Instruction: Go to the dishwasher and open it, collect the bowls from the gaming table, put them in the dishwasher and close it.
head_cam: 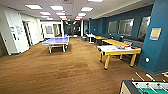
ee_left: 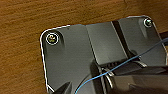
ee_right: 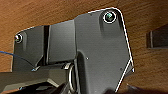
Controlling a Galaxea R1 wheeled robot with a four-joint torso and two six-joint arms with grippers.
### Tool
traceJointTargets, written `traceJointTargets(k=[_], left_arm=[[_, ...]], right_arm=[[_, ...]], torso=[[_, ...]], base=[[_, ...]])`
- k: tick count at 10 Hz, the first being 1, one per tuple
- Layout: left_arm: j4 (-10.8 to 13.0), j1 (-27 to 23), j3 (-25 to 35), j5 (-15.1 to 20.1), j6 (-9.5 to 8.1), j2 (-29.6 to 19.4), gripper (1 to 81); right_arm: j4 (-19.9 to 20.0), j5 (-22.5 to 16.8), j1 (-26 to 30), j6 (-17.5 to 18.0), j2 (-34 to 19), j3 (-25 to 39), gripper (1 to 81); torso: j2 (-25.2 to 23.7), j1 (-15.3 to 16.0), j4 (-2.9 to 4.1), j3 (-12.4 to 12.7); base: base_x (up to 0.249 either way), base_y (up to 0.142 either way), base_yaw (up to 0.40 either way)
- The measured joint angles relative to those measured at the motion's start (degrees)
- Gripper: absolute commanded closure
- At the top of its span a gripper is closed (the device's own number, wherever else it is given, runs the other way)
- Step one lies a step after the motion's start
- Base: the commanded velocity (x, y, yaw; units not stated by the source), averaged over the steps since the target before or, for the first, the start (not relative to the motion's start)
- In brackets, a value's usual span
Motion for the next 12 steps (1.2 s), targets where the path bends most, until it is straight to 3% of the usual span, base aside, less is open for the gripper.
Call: traceJointTargets(k=[12], left_arm=[[0.0, -0.1, 0.0, 0.0, 0.0, 0.4, 1.0]], right_arm=[[0.0, 0.0, 0.4, 0.0, -0.1, 0.0, 1.0]], torso=[[0.0, 0.0, 0.0, 0.0]], base=[[0.21, 0.0, 0.0]])
